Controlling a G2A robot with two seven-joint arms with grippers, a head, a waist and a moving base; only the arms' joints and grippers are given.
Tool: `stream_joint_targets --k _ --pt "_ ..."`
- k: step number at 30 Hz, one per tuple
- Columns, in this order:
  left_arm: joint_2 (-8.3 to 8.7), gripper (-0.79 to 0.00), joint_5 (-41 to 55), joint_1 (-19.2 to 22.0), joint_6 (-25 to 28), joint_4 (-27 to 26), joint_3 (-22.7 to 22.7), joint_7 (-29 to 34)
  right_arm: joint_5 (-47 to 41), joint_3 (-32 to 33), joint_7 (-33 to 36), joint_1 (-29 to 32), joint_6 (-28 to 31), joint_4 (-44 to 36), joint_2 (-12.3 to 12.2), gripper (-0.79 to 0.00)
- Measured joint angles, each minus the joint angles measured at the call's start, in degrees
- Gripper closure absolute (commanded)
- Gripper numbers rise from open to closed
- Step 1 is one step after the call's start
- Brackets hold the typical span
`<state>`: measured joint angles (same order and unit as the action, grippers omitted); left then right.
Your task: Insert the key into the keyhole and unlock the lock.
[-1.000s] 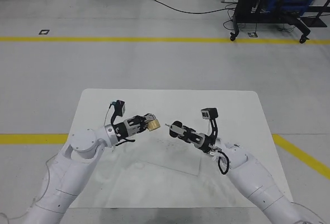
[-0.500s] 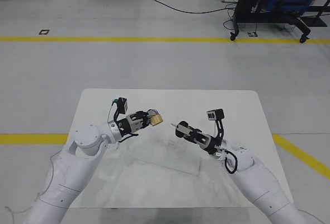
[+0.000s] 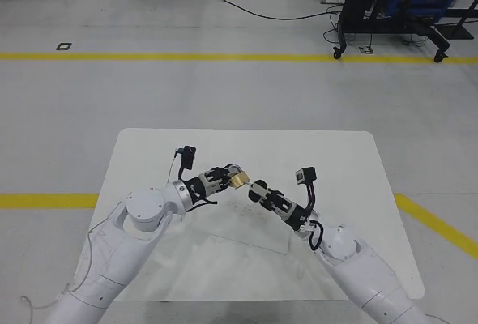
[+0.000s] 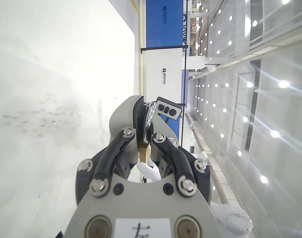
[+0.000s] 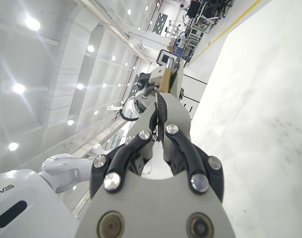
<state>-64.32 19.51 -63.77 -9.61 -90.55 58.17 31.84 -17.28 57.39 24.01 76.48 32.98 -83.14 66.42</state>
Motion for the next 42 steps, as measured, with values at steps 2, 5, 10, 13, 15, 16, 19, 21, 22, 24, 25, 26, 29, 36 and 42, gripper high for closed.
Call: stream_joint_targets --k 2,5,10,13,15,16,19,21,22,24,25,26,29,36,42 --pt "-0.3 0.0 -0.4 0.4 0.2 0.1 -0.6 -1.0 1.3 0.3 -1.6 0.8 -1.1 -1.3 0.0 0.0" --pt "-0.57 0.0 -0.3 0.5 0.5 0.0 -0.8 -2.2 1.4 0.7 -2.7 1.5 -2.0 -2.3 0.1 0.0" --pt "-0.61 0.0 0.0 -0.2 0.6 0.0 0.5 -3.4 1.5 1.2 -3.0 1.9 -2.8 -3.2 0.2 0.0" --pt "-0.58 0.0 0.0 -0.8 0.6 -0.3 1.2 -3.6 1.8 1.7 -3.4 2.3 -3.1 -3.9 0.3 0.0" --pt "-0.62 0.0 0.1 -1.0 0.6 -0.5 1.4 -3.7 2.1 2.0 -4.0 2.5 -3.6 -4.1 0.3 0.0" --pt "-0.66 0.0 0.3 -1.1 0.8 -0.6 1.5 -3.7 2.2 2.1 -4.2 2.6 -4.0 -4.2 0.3 0.0" --pt "-0.82 0.0 0.7 -1.2 1.2 -0.6 1.6 -3.6 1.8 2.1 -4.1 2.7 -5.2 -4.1 0.5 0.0" --pt "-0.87 0.0 0.1 -1.1 1.3 -0.5 1.6 -3.6 1.3 1.9 -3.3 2.6 -5.7 -4.1 0.6 0.0" --pt "-0.9 0.0 -0.1 -1.1 1.3 -0.5 1.6 -3.7 1.3 1.9 -3.1 2.6 -5.8 -4.2 0.6 0.0" --pt "-0.95 0.0 -0.2 -1.2 1.3 -0.5 1.7 -3.6 1.3 1.8 -3.1 2.6 -6.1 -4.3 0.7 0.0" --pt "-0.97 0.0 -0.3 -1.2 1.3 -0.5 1.8 -3.5 1.3 1.7 -3.1 2.6 -6.3 -4.4 0.8 0.0" --pt "-1.0 0.0 -0.3 -1.3 1.4 -0.5 1.9 -3.5 1.3 1.6 -3.0 2.5 -6.5 -4.4 0.9 0.0" --pt "-1.06 0.0 -0.3 -1.5 1.6 -0.7 2.1 -3.4 1.6 1.4 -2.8 2.2 -7.0 -4.3 1.1 0.0" --pt "-1.21 0.0 -0.3 -2.2 2.1 -1.0 2.9 -4.1 1.5 1.4 -2.9 2.0 -7.5 -3.8 1.4 0.0" --pt "-1.33 0.0 -0.9 -2.5 1.9 -1.3 3.1 -3.9 1.5 1.5 -2.9 2.0 -7.6 -3.9 1.7 0.0"
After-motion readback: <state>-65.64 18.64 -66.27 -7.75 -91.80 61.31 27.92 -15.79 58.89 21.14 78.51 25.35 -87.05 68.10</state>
